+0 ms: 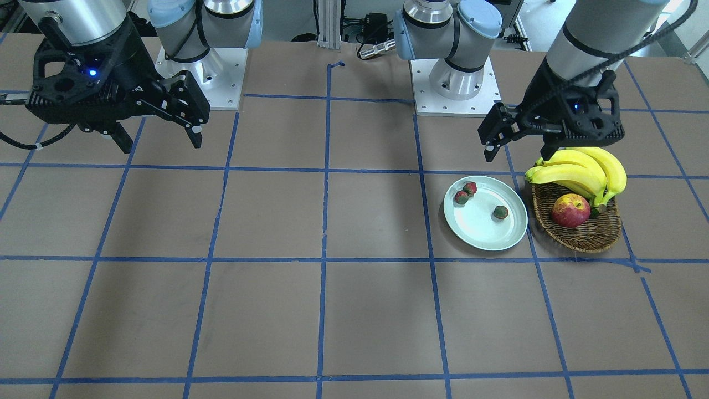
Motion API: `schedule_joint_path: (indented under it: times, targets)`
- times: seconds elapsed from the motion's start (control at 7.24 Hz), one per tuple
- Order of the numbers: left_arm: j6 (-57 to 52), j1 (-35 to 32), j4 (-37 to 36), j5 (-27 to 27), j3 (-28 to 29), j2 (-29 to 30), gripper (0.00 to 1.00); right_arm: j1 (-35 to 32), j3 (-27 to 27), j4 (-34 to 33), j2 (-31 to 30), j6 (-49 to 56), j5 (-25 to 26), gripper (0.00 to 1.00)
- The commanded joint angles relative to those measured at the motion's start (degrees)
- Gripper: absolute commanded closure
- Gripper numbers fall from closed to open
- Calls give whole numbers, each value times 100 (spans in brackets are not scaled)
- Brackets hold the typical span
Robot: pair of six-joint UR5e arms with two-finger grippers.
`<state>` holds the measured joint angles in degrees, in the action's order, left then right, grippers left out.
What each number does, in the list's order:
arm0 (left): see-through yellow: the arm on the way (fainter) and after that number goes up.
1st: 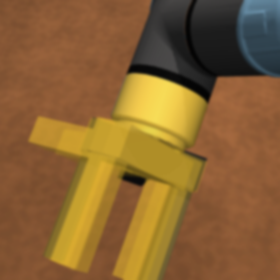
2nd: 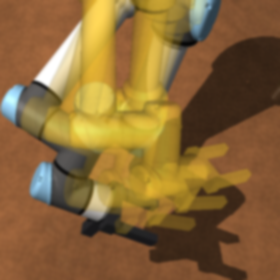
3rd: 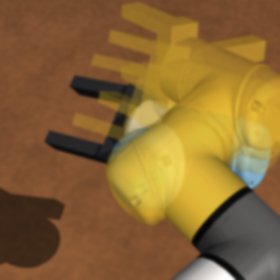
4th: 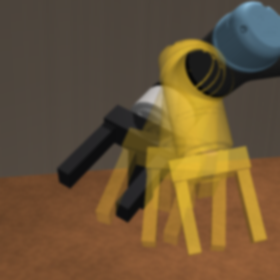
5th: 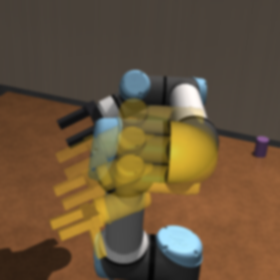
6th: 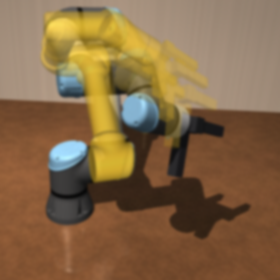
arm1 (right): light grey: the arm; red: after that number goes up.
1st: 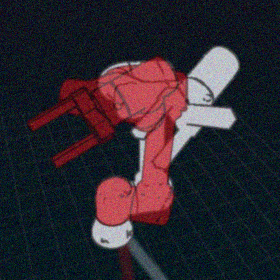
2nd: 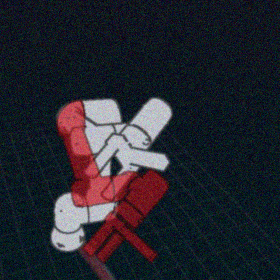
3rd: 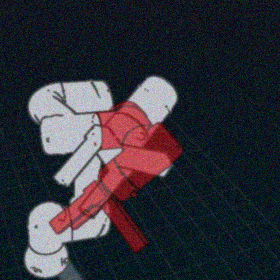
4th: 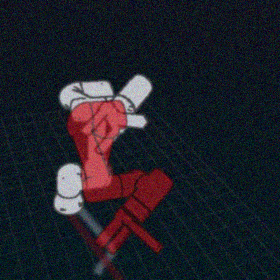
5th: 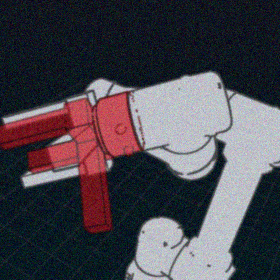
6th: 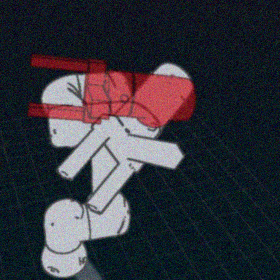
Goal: Collect all strawberries into plate
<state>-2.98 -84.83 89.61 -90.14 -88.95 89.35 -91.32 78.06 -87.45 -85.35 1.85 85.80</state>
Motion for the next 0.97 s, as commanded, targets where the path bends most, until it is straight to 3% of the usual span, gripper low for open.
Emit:
schedule_joint_path:
  times: [0.0, 0.83]
  targets:
    - [-1, -305, 267, -65, 89, -180, 0, 0, -1, 0, 1, 0, -2, 0]
    - [-1, -446, 426, -188, 45, -242, 0, 0, -1, 0, 1, 0, -2, 0]
